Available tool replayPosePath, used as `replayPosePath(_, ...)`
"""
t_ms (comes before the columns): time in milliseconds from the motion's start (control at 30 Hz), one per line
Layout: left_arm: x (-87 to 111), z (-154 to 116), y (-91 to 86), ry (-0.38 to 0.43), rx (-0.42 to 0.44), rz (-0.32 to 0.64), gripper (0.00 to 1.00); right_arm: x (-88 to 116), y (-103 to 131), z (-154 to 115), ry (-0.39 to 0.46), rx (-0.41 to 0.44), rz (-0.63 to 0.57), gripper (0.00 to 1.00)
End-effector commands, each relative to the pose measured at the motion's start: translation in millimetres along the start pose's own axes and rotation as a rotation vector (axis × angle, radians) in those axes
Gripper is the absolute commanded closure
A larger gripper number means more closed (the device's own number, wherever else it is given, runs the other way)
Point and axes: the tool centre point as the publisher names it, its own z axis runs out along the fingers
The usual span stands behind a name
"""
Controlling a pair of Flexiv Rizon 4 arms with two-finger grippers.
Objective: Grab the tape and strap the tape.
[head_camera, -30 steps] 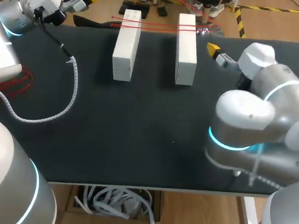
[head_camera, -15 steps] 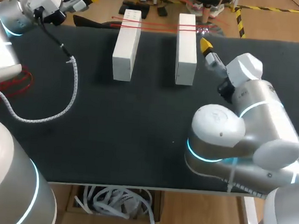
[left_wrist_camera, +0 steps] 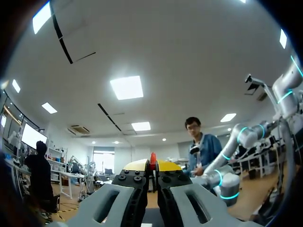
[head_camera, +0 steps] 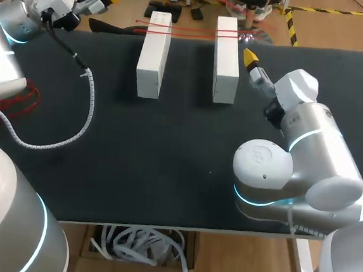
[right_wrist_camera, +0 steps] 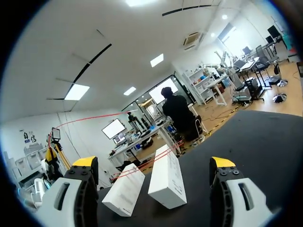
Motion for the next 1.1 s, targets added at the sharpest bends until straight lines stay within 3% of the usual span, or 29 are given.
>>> replayPosePath(33,0.7,0.5,-0.3,-0.002,-0.001,0.0,1.0,5.7,0.0,2.3,-0.034,-0.02,0.195,0.0)
replayPosePath(300,0.7,0.5,-0.3,-0.002,-0.001,0.0,1.0,24.7,13.3,2.9,0.013,-0.088,0.552,0.0)
replayPosePath(633,0.7,0.5,-0.3,-0.002,-0.001,0.0,1.0,36.5,31.7,7.5,-0.017,-0.016,1.01,0.0)
replayPosePath(867,0.7,0.5,-0.3,-0.002,-0.001,0.0,1.0,52.9,42.4,9.9,0.003,0.017,1.167,0.0)
replayPosePath(1100,0.7,0.5,-0.3,-0.002,-0.001,0.0,1.0,68.3,49.7,13.2,0.031,0.015,1.222,0.0)
